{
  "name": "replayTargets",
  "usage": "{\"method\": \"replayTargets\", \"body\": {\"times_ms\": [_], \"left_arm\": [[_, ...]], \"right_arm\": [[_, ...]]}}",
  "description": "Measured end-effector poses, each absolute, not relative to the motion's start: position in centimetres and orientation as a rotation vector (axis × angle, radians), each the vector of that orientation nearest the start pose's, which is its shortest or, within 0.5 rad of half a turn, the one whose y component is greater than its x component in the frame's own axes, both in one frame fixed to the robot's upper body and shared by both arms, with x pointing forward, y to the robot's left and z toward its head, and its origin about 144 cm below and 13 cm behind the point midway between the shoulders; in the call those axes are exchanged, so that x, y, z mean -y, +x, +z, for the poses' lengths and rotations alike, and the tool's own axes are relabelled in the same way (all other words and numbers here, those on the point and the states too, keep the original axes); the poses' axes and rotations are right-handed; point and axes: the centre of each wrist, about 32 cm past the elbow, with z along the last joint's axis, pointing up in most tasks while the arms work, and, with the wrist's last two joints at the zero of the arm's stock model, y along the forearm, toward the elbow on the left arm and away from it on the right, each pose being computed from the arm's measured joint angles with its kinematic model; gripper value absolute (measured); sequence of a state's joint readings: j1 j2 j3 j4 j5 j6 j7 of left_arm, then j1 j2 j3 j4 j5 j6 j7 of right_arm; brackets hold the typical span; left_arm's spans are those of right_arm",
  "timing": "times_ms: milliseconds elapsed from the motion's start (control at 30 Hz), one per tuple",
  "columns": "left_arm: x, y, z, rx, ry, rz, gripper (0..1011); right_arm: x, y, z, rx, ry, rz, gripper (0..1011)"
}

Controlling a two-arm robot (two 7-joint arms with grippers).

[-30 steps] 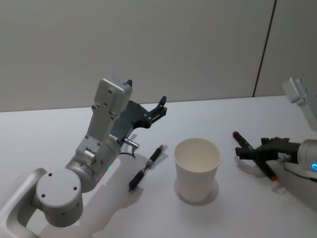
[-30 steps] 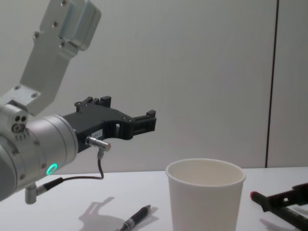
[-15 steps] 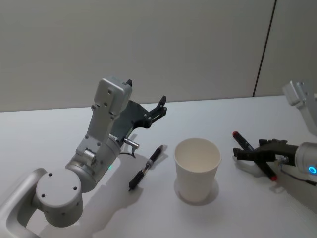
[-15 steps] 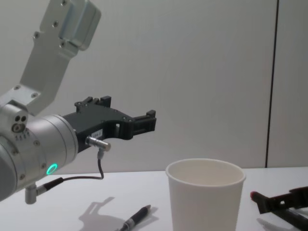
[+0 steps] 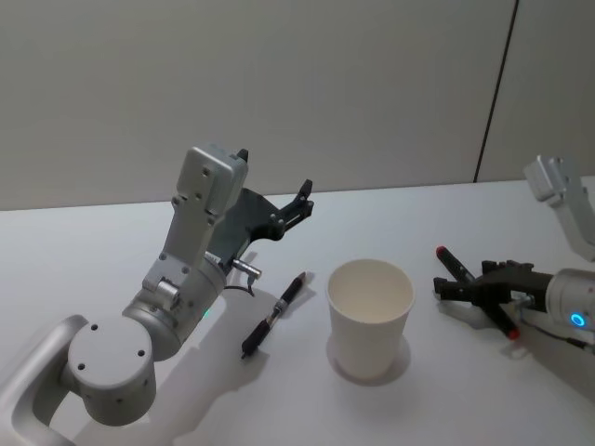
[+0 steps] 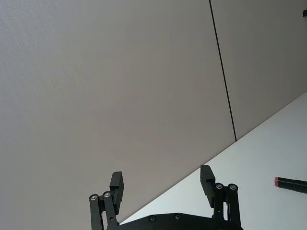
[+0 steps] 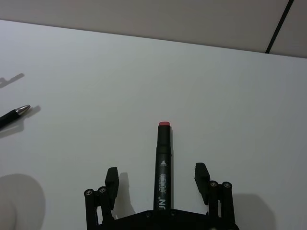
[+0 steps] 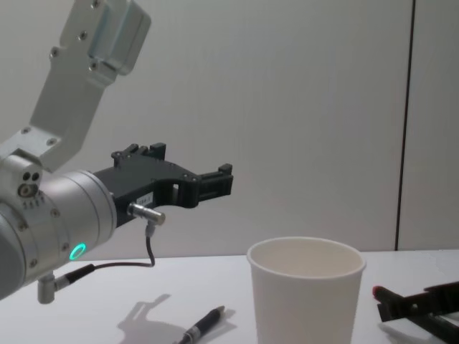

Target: Place the pen into the pen holder.

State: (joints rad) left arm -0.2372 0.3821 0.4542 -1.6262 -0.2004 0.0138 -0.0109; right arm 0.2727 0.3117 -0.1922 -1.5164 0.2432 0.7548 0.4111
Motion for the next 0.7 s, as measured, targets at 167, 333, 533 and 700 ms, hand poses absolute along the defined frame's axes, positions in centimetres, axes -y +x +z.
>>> {"method": "replayTargets", "body": {"times_ms": [167,333,533,700], "left_arm": [[-19.84,49.20,120.44,0.268,0.061,1.124,1001],[-19.84,49.20,120.44,0.268,0.061,1.124,1001],[-19.84,49.20,120.44,0.268,0.061,1.124,1001],[-19.84,49.20,120.44,0.268,0.061,1.124,1001]], "right_arm": [[26.55,52.62,121.05,-0.423,-0.469,-1.014,946],[26.52,52.66,120.96,-0.421,-0.471,-1.018,805],[26.46,52.70,120.88,-0.420,-0.473,-1.017,759],[26.43,52.72,120.82,-0.420,-0.474,-1.017,727]]}}
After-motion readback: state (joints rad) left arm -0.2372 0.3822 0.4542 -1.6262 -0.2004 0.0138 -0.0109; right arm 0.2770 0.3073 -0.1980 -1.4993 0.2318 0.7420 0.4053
